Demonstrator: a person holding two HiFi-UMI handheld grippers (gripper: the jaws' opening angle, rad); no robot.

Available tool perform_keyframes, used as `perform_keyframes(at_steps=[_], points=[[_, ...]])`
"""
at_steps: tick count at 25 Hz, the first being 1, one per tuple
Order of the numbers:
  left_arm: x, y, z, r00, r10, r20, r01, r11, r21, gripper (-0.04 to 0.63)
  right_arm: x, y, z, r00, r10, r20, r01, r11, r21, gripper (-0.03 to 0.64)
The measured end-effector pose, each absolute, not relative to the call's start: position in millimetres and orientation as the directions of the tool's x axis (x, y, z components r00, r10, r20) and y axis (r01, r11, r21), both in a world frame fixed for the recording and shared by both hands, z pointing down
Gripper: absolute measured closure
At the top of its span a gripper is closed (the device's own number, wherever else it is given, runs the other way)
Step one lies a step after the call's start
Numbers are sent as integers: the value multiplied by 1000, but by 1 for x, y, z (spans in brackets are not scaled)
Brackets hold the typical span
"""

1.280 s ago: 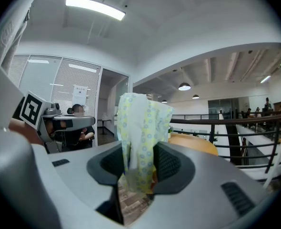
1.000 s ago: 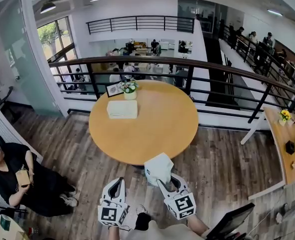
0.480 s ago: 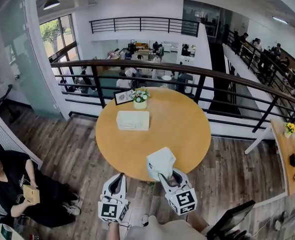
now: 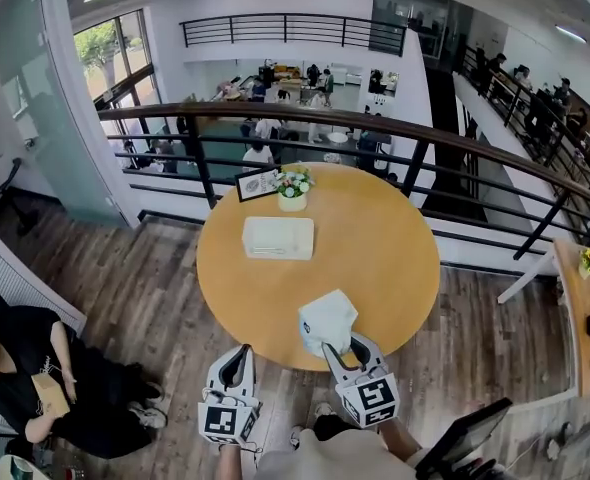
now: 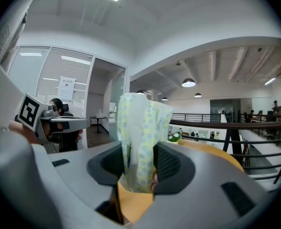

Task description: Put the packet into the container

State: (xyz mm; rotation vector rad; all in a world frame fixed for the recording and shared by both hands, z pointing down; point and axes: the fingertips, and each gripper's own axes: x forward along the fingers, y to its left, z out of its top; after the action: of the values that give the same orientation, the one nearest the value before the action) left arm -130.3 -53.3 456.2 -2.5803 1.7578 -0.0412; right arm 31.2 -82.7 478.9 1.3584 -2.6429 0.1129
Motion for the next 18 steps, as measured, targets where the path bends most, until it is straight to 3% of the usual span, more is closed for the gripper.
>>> perform_keyframes(at_steps=[18], points=[[-148,-175,434,290,-957,21,-956,-291,-32,591,-1,-220,458,-649,-746,148,-755,656,-8,466]])
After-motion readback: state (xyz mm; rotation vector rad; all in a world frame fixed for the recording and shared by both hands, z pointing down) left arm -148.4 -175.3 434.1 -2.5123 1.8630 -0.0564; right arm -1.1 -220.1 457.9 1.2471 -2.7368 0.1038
